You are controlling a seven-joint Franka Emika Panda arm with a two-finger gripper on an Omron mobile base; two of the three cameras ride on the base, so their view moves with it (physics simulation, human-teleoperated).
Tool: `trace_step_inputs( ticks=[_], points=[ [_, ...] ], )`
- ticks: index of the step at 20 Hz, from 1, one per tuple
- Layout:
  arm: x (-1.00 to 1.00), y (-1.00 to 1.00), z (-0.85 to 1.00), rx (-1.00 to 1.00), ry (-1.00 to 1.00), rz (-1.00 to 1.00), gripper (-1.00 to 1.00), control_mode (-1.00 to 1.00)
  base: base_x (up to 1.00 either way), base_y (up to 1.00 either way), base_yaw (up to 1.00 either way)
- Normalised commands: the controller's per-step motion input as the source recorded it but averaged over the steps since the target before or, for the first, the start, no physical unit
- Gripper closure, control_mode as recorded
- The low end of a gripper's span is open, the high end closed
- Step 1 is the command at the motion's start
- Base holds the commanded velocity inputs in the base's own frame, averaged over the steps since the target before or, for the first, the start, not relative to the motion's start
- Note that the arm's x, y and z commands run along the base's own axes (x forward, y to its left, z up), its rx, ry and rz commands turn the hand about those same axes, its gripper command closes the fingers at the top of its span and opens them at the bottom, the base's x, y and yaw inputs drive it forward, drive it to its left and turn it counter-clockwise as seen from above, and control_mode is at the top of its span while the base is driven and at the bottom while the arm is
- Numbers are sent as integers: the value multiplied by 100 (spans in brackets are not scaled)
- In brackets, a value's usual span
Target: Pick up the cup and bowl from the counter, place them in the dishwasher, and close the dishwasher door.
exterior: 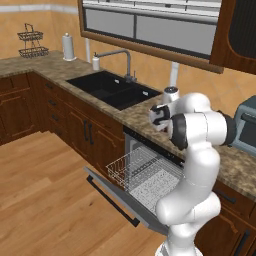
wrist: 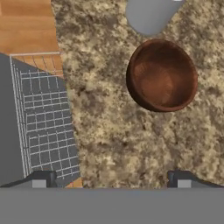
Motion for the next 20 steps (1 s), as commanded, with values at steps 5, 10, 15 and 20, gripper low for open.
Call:
trace_step_inputs(
  ticks=[5, 10, 15, 20],
  points=[
    [42, -4, -35, -2, 0, 0, -100, -100, 0, 0, 0],
    [34, -10, -26, -2, -1, 0, -100, -100, 0, 0, 0],
    [27, -8, -25, -1, 0, 0, -100, -100, 0, 0, 0],
    [27, 0, -21, -2, -1, 0, -100, -100, 0, 0, 0]
  ],
)
